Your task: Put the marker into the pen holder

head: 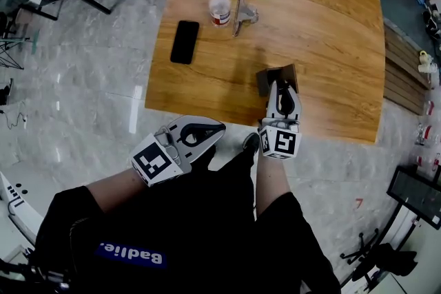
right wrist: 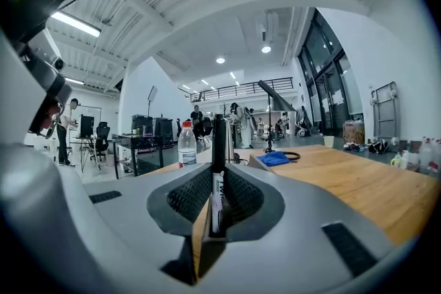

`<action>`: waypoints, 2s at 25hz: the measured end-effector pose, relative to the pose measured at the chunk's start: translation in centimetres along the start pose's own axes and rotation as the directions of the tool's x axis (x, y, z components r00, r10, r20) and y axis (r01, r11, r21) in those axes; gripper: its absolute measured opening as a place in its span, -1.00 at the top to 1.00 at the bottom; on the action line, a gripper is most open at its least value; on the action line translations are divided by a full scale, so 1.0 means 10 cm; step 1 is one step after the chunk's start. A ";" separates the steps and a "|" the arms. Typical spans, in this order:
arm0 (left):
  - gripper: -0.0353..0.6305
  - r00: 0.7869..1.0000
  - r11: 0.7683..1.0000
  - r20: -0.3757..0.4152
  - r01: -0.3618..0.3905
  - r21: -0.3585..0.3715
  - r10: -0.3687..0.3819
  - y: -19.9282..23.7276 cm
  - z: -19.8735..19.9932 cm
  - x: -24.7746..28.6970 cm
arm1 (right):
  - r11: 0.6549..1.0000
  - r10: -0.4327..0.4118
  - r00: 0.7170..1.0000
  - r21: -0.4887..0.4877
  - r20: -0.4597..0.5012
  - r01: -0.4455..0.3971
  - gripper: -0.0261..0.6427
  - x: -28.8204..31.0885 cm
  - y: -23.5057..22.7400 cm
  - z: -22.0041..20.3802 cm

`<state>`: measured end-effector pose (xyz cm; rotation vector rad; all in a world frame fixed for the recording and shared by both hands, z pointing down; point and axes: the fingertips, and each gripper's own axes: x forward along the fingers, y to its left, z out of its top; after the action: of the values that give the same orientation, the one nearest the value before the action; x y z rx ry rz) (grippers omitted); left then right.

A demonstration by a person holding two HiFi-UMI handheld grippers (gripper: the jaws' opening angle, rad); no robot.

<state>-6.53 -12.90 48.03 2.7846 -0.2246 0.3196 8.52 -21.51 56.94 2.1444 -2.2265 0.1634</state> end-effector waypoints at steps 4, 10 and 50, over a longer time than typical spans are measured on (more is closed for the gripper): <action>0.87 1.000 1.000 -0.006 -0.003 0.000 0.003 -0.01 -0.03 0.01 | 1.000 0.015 1.000 0.009 -0.009 -0.015 0.78 0.01 0.02 -0.03; 0.87 1.000 1.000 0.007 -0.005 -0.007 0.005 -0.09 0.04 0.04 | 0.999 0.040 0.999 0.011 0.001 -0.040 0.78 -0.04 0.04 0.12; 0.87 0.963 0.985 0.242 -0.145 0.097 0.118 -0.74 0.97 0.58 | 0.810 0.587 0.810 0.018 -0.006 -0.587 0.90 -1.44 0.55 1.69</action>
<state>2.35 -9.92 38.28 2.9254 -0.4641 0.0319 4.26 -8.81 38.40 1.3689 -2.8107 0.2091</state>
